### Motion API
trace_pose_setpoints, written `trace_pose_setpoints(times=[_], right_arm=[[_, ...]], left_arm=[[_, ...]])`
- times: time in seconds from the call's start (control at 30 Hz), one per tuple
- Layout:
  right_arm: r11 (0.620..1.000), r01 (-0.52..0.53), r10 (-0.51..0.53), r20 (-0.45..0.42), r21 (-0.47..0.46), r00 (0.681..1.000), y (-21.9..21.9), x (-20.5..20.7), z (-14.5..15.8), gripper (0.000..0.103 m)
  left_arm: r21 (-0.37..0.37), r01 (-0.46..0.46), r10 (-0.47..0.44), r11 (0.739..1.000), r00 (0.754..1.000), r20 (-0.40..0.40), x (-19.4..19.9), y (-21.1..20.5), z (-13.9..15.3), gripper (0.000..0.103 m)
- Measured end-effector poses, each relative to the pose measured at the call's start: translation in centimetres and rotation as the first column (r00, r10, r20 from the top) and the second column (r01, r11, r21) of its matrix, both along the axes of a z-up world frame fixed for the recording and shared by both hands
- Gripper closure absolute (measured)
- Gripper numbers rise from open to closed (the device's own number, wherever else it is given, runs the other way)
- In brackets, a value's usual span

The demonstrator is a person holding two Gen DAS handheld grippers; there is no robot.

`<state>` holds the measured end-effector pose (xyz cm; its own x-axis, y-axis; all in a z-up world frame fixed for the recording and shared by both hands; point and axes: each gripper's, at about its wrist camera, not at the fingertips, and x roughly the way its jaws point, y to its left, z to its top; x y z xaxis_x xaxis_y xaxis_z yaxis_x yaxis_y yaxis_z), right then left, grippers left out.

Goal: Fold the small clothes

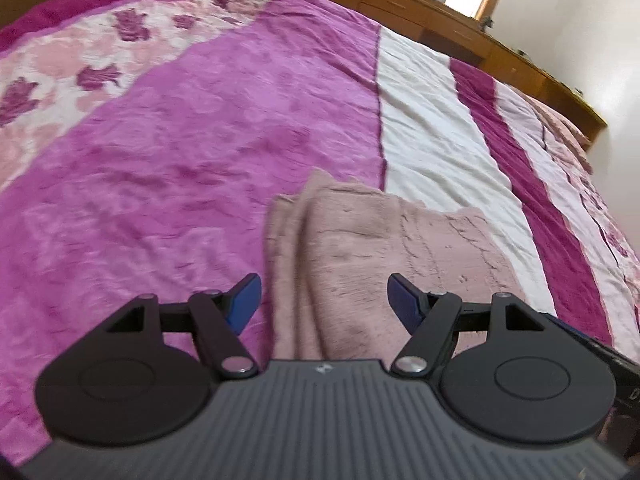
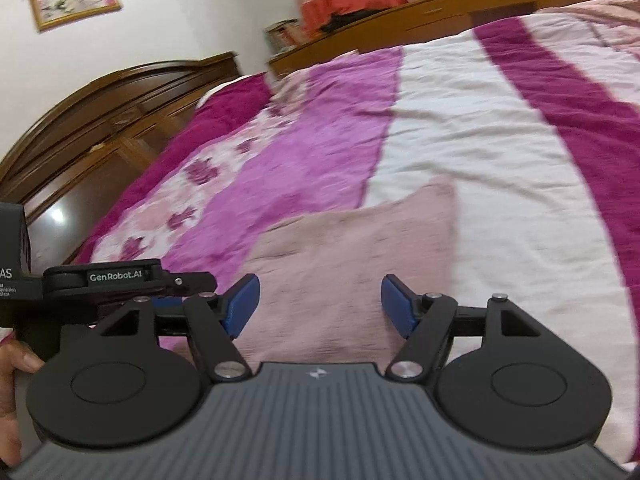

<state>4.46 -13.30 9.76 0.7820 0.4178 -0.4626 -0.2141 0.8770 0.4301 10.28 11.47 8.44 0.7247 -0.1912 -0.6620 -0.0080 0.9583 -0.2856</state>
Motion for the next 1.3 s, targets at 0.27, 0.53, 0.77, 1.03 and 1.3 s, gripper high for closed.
trace_pose_setpoints(times=[0.27, 0.53, 0.77, 1.03, 1.3], right_arm=[[0.996, 0.086, -0.087, -0.033, -0.030, 0.996, -3.2, -0.2, -1.8, 0.028], [0.994, 0.106, -0.106, -0.067, -0.001, 0.992, -3.6, 0.3, -3.4, 0.024], [0.994, 0.094, -0.088, -0.098, 0.055, 0.991, -3.5, 0.9, -4.4, 0.022], [0.997, -0.035, 0.039, -0.058, 0.062, 0.998, 0.0, 0.2, -2.9, 0.022], [0.999, -0.025, 0.028, -0.088, 0.034, 0.996, 0.2, 0.4, -3.7, 0.022]], left_arm=[[0.006, 0.075, -0.075, 0.997, 0.997, -0.026, 2.5, -1.7, -2.7, 0.039], [-0.078, 0.036, -0.039, 0.996, 0.998, -0.044, 3.4, -1.1, -4.4, 0.037], [-0.172, 0.078, -0.081, 0.982, 0.997, -0.011, 3.7, -1.0, -4.2, 0.080], [-0.083, -0.002, 0.002, 0.997, 1.000, -0.002, 3.4, 1.1, -3.6, 0.080], [-0.095, -0.005, 0.004, 0.995, 1.000, -0.013, 3.2, 1.7, -4.0, 0.073]])
